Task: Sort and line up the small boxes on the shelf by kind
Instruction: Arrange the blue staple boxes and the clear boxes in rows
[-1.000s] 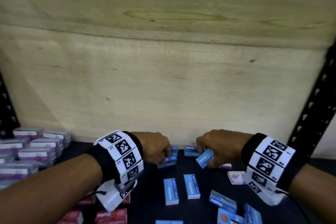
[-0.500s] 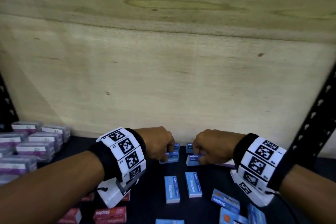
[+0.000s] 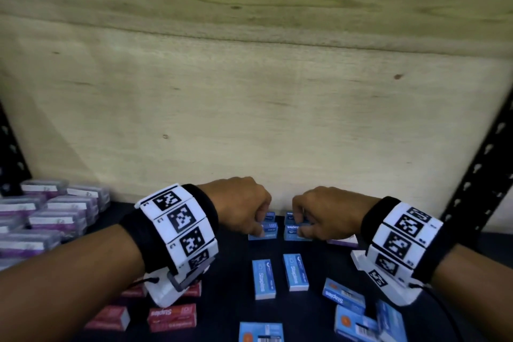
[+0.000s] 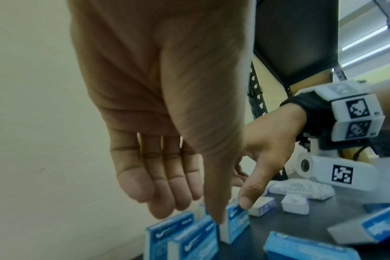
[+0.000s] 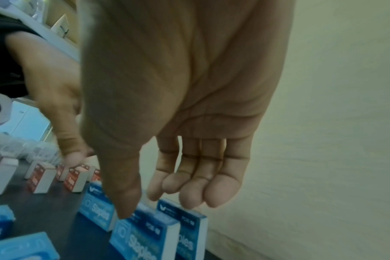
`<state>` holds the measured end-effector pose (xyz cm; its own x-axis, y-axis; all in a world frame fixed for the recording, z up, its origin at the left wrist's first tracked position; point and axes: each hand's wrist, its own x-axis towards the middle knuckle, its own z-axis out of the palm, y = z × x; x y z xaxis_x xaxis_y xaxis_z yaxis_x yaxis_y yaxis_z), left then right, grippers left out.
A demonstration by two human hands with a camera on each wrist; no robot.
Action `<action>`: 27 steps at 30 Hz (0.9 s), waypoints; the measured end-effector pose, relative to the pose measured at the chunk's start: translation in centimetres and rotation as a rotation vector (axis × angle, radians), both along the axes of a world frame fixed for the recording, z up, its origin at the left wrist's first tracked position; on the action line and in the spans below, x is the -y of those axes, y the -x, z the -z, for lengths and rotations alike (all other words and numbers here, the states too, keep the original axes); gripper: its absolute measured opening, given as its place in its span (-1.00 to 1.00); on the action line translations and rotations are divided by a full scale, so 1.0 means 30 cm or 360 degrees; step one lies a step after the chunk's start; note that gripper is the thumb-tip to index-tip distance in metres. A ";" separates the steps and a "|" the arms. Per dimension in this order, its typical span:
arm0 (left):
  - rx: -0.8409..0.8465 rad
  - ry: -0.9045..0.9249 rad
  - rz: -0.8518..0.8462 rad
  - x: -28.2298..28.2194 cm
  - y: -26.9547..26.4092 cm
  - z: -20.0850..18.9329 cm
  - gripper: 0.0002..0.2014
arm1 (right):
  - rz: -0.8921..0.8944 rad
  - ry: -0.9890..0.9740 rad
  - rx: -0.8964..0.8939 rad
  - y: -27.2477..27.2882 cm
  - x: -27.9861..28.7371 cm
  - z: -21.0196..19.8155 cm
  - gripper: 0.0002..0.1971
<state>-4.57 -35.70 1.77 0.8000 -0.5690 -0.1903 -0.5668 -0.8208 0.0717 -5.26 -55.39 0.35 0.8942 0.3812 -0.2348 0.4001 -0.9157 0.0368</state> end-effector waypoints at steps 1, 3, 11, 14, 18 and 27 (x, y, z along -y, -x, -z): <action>-0.0088 -0.0007 0.0000 0.002 0.017 -0.004 -0.73 | 0.0008 -0.0020 -0.0034 0.011 0.001 -0.007 -0.79; -0.0257 -0.0074 0.0013 0.007 0.047 0.001 -0.66 | 0.0036 -0.0061 -0.0149 0.033 0.001 -0.018 -0.72; -0.0383 -0.0307 0.0120 0.023 0.126 0.053 -0.39 | 0.0066 0.0042 -0.0422 0.133 -0.041 -0.017 -0.28; -0.0351 -0.0251 0.0125 0.017 0.134 0.067 -0.48 | 0.0061 0.0082 -0.0398 0.154 -0.060 -0.006 -0.29; -0.0306 -0.0134 0.0109 0.018 0.136 0.074 -0.44 | 0.0056 0.0088 -0.0325 0.161 -0.057 -0.005 -0.41; -0.0400 0.0061 0.0168 -0.004 0.121 0.057 -0.60 | 0.0134 -0.0023 -0.0277 0.154 -0.010 -0.008 -0.40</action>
